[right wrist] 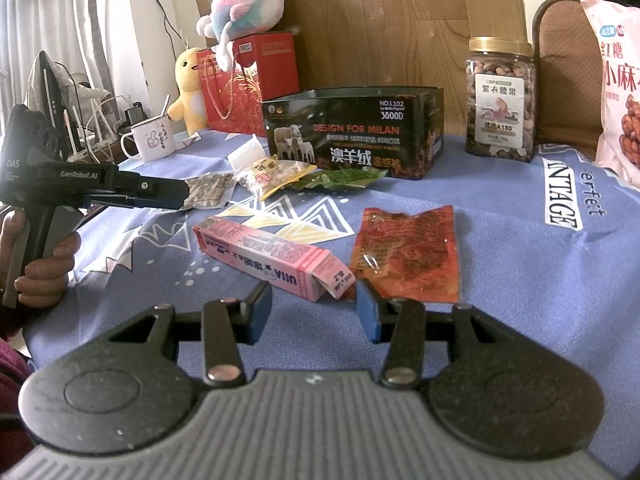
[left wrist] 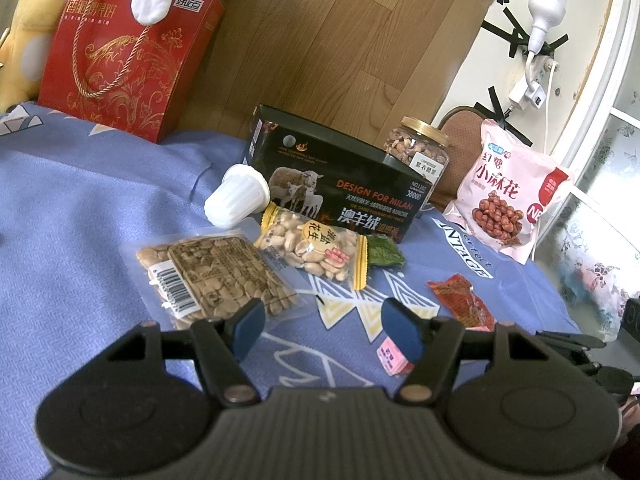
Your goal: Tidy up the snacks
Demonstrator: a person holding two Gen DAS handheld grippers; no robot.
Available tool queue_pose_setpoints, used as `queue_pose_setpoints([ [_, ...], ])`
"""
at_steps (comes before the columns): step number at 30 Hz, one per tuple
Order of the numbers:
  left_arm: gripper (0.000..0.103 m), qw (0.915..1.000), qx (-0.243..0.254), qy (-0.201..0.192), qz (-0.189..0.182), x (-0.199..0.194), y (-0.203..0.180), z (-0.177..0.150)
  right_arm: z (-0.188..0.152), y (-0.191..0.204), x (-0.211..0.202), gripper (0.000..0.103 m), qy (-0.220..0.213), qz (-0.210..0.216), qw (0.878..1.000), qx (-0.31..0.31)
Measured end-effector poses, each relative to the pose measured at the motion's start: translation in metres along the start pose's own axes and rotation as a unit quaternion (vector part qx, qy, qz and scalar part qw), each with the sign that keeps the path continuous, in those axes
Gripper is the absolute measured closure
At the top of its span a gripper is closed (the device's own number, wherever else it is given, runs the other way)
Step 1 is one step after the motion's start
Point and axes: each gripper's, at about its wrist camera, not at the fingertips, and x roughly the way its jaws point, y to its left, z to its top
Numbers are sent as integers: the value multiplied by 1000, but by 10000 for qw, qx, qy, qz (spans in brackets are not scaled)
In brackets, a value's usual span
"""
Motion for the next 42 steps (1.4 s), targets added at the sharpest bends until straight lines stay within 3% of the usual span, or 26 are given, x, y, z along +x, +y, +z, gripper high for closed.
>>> queue_pose_setpoints([
  [5,37,10000,-29,8,-63,-1,1,1,0,0,0,54,1,0,10000,-12],
  [13,37,9964,-142,109,-832,-7,-9,4,0,4,1,52,31,40,9999,-164],
  [23,41,9925,158,883,-829,28,-40,-9,1,5,0,51,29,58,9997,-224],
  [26,42,9926,257,867,-816,28,-43,-11,0,9,0,51,17,68,9997,-239],
  [30,50,9926,264,865,-807,29,-43,-11,2,14,5,51,73,144,9995,-273],
  [34,50,9929,289,839,-791,28,-43,-12,3,21,8,52,59,72,9994,-331],
  [37,50,9940,218,779,-737,25,-40,-10,3,21,8,60,41,32,9997,-253],
  [39,50,9952,173,686,-669,21,-38,-7,5,22,7,72,46,30,9997,-221],
  [42,50,9963,133,541,-658,15,-36,7,15,28,6,75,-37,-7,9994,-334],
])
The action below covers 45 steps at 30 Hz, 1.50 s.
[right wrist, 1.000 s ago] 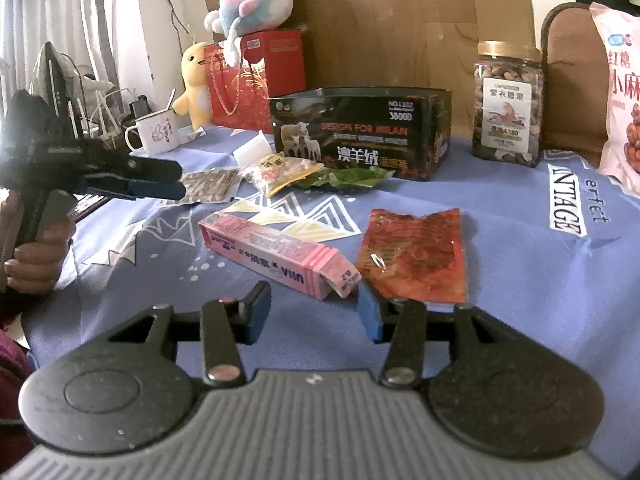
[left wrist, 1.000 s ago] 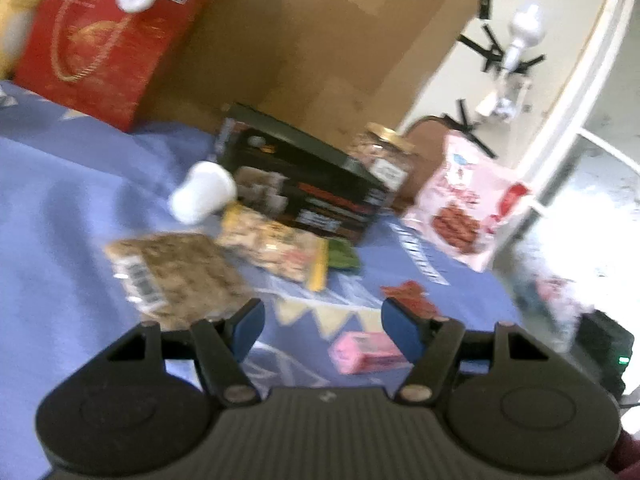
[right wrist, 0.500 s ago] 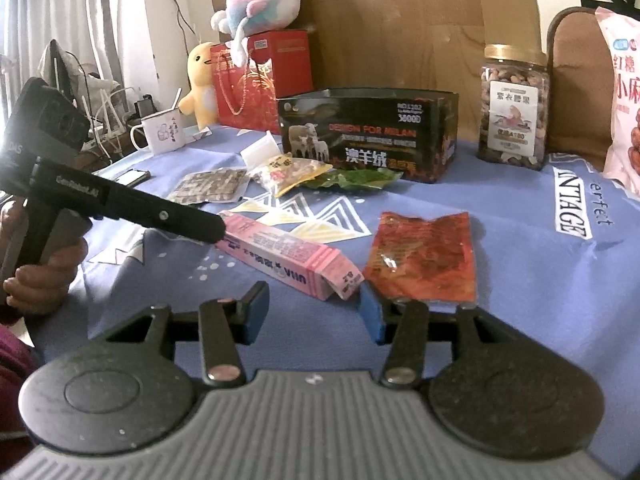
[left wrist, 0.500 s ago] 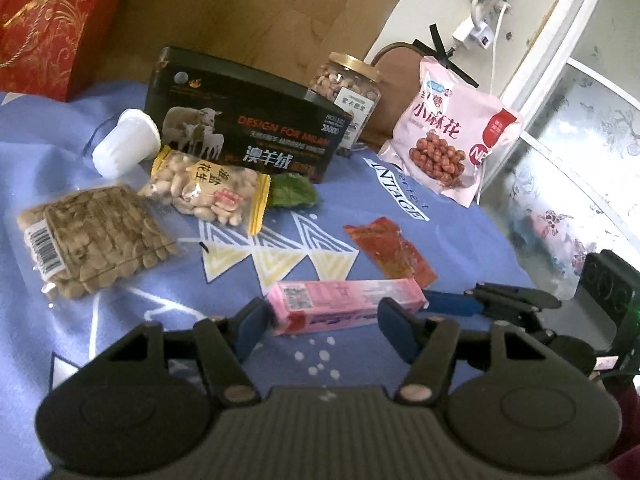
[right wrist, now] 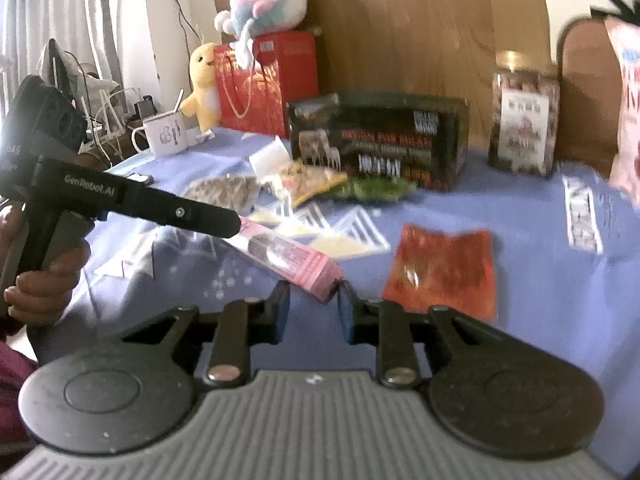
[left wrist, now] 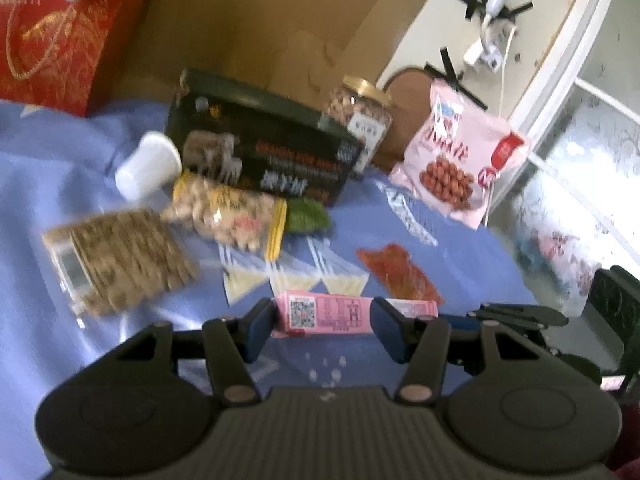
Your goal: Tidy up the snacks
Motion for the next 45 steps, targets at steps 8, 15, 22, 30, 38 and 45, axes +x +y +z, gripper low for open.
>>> queue_pose_setpoints([
  [8,50,9963,392,-710,268,3,-6,87,73,-15,28,75,-632,-389,9971,-186],
  [15,37,9922,578,-962,537,58,1,154,131,-56,88,69,-664,-882,9936,257],
  [22,36,9902,307,-1216,617,38,22,143,117,-64,84,66,-928,-1012,9879,723],
  [30,36,9861,-853,-1406,232,-44,80,71,72,-23,87,47,-254,172,9990,313],
  [38,36,9892,-1033,-1040,63,-58,88,10,80,25,137,39,241,-4,9922,-1221],
  [45,36,9938,-873,-638,-265,-40,67,-2,62,25,99,83,401,122,9915,-1228],
])
